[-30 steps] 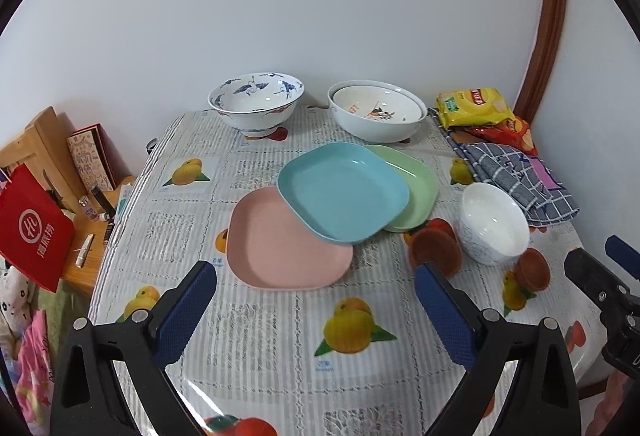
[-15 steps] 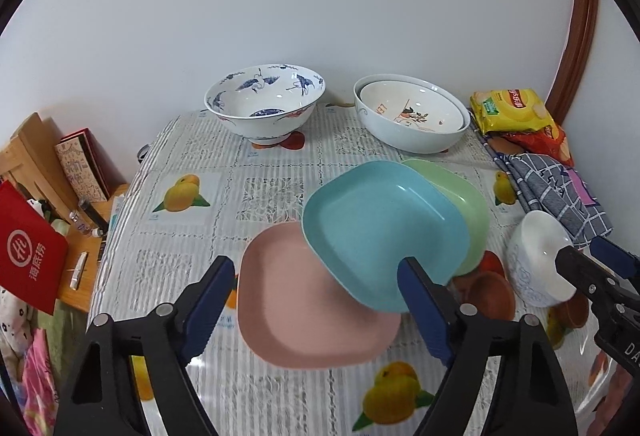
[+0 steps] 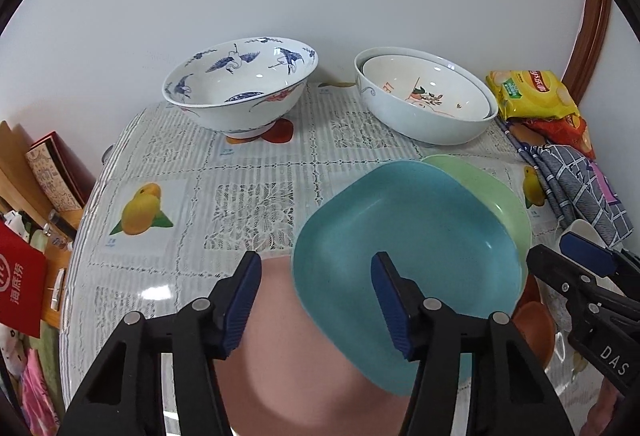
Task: Organize plates and bowls
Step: 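Close the left tool on the blue plate rim while the right tool grips it too, then lift the blue plate with both tools and carry it over the pink plate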
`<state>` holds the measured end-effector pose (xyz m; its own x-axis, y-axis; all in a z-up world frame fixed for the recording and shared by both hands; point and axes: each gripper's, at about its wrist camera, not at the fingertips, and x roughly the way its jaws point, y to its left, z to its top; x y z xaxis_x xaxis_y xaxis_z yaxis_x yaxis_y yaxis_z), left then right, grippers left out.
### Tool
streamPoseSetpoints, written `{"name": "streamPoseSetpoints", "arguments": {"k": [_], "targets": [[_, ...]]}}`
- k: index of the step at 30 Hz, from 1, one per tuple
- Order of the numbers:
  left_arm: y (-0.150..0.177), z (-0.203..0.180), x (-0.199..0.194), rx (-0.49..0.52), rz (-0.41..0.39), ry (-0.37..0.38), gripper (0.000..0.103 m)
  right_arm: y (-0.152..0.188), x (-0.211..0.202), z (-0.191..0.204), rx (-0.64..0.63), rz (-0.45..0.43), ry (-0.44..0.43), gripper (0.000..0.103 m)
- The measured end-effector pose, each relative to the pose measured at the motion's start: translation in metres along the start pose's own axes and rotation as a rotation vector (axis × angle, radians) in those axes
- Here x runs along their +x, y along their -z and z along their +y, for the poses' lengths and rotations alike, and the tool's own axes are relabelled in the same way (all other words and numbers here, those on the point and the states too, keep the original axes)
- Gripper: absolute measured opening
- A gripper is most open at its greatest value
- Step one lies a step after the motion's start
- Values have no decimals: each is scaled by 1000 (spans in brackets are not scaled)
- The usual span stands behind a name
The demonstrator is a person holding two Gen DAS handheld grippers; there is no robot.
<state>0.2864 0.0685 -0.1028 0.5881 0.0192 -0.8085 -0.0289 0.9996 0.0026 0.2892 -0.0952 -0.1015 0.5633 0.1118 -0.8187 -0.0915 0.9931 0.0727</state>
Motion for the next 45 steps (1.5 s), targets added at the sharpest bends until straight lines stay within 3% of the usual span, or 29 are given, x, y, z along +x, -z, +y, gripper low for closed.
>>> {"name": "streamPoseSetpoints", "arguments": {"k": [14,22,25,33,45], "targets": [[-6,4,30,-12,32,26,31,-6,39,15,-38,52,-3,42],[-4,7,32,-10,26,54,15,-4,53,20,-49,92,-14,13],[-4,11,29,-26,17,74,11,-4,51,17,-36,79,-9,12],[-1,15,1,-45,-12,99,11,-8,25,13,1,39,-47,8],[12,7,-77,-38,-101,117,11,-1,-58,9,22,-58,-49,8]]}}
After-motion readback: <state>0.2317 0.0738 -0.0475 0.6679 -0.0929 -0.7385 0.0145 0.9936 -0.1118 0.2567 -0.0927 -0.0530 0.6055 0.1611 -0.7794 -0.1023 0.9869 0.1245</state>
